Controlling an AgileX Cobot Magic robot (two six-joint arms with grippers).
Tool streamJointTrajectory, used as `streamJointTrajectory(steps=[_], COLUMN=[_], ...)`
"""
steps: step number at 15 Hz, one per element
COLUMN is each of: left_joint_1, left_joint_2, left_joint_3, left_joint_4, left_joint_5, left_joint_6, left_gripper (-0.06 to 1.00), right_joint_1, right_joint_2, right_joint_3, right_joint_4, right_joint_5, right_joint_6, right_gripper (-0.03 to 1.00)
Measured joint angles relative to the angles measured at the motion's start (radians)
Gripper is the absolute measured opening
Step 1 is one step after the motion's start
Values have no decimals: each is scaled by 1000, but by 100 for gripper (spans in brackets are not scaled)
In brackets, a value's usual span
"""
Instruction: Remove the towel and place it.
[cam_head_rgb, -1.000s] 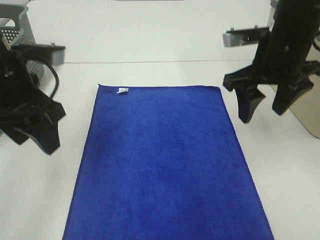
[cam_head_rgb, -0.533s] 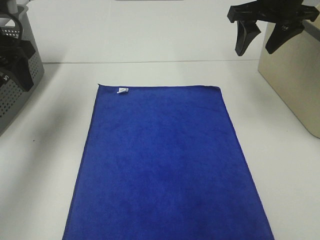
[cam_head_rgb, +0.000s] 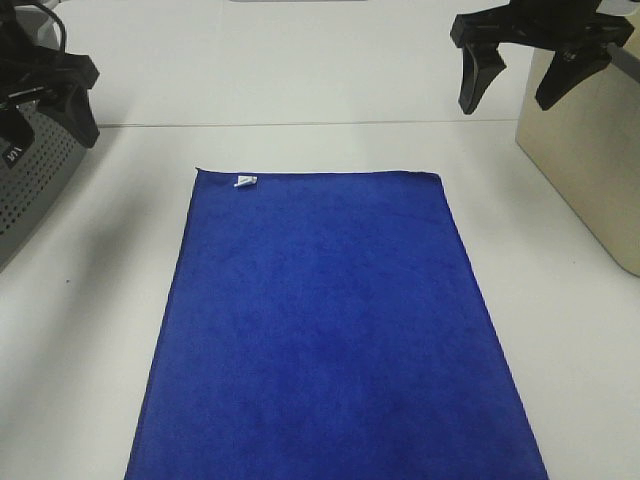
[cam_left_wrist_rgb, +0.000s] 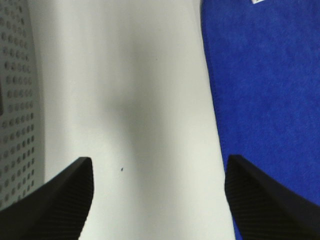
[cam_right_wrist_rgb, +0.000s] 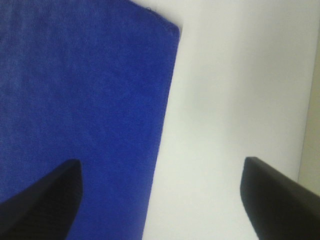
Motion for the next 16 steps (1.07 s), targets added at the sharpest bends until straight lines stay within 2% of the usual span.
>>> streamJointTrajectory(steps=[2, 8, 11, 16], left_joint_1=[-5, -44, -44, -75], left_joint_2=[122, 430, 551, 665], left_joint_3=[-138, -451, -570, -676], left_joint_4=[-32, -37, -38, -34], left_joint_5=[15, 80, 104, 97], left_joint_6=[0, -2, -5, -5], left_gripper=[71, 71, 71, 71], right_joint_1=[0, 0, 0, -1], right_joint_2=[69, 341, 415, 494], right_joint_3=[-49, -313, -323, -323], right_joint_4=[9, 34, 38, 78], right_joint_5=[4, 1, 2, -93], right_joint_6=[-24, -41, -33, -17], right_gripper=[85, 85, 84, 82])
